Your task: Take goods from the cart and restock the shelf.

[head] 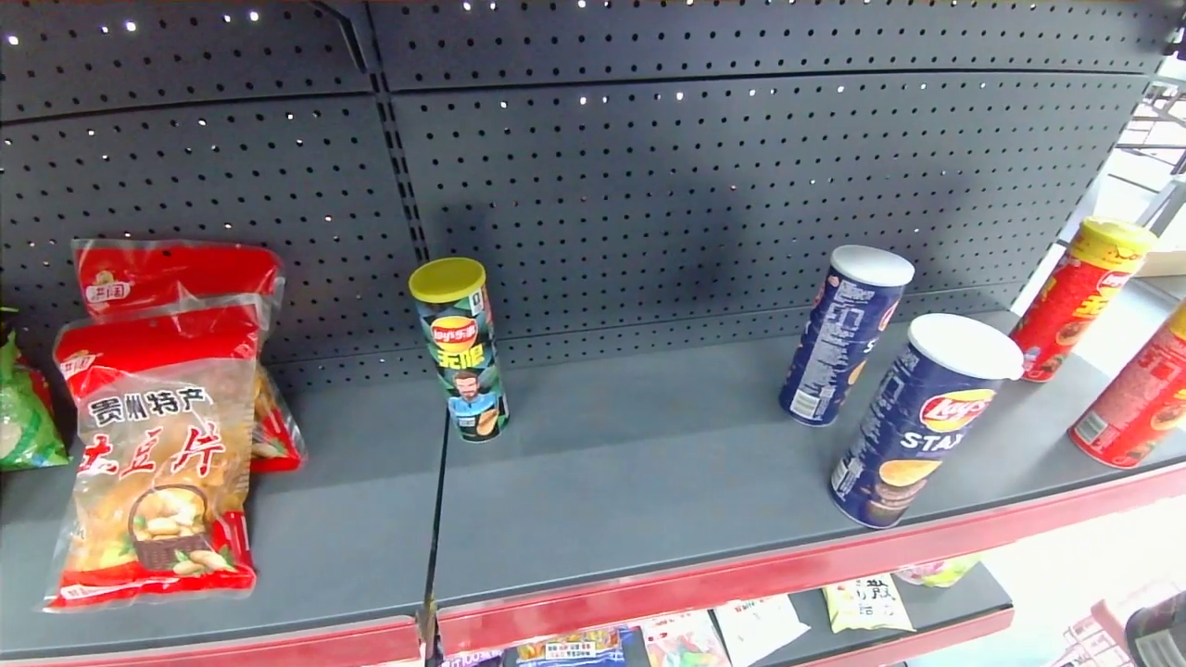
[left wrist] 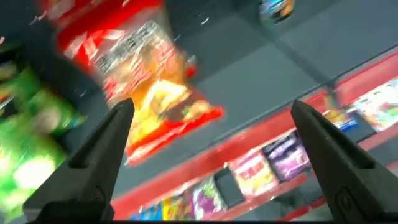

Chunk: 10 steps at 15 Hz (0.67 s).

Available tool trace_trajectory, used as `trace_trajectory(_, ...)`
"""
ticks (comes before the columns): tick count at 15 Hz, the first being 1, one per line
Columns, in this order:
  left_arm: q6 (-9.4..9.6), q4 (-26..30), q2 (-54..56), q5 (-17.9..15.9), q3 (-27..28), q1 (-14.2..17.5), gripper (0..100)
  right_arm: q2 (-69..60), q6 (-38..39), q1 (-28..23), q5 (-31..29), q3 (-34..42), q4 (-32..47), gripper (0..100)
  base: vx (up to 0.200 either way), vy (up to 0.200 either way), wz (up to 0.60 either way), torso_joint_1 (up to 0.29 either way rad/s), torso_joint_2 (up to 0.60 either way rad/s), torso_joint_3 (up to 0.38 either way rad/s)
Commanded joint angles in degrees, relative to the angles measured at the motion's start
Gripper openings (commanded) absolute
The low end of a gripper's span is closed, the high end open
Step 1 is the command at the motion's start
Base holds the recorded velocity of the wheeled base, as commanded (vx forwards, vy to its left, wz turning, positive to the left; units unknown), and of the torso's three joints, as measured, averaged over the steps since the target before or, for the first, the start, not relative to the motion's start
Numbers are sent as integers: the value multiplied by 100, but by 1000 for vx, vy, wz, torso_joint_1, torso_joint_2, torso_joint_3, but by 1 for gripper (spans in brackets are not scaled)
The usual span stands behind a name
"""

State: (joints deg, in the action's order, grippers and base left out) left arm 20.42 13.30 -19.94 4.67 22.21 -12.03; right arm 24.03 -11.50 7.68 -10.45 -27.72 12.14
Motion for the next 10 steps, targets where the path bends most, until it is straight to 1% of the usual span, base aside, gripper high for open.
trace_trajectory(1, -152, -372, -396, 25, -50, -18, 100, -329, -116, -126, -54, 91, -19, 0, 0, 0, 0, 0, 0, 0)
trace_trajectory(2, -381, -996, -976, 78, -59, 25, 100, -346, -134, -144, -54, 74, -10, 0, 0, 0, 0, 0, 0, 0)
trace_trajectory(3, -548, -1769, -1767, 157, -15, 105, 100, -381, -125, -144, -63, 48, -10, 0, 0, 0, 0, 0, 0, 0)
trace_trajectory(4, -653, -2253, -2330, 148, 46, 149, 100, -460, -125, -144, -54, 74, -1, 0, 0, 0, 0, 0, 0, 0)
trace_trajectory(5, -768, -3061, -3218, 87, 64, 149, 100, -645, -134, -135, -19, 144, 51, 0, 0, 0, 0, 0, 0, 0)
trace_trajectory(6, -768, -3387, -3622, -186, -33, 34, 100, -689, -125, -109, -19, 258, -1, 0, 0, 0, 0, 0, 0, 0)
trace_trajectory(8, -759, -3387, -4009, -1056, -138, -98, 100, -654, -107, -100, -19, 215, -19, 0, 0, 0, 0, 0, 0, 0)
trace_trajectory(9, -776, -3431, -4334, -1328, -77, -89, 100, -645, -107, -91, -10, 197, -19, 0, 0, 0, 0, 0, 0, 0)
trace_trajectory(10, -803, -3527, -4650, -1381, 46, -62, 100, -636, -98, -91, -10, 197, -19, 0, 0, 0, 0, 0, 0, 0)
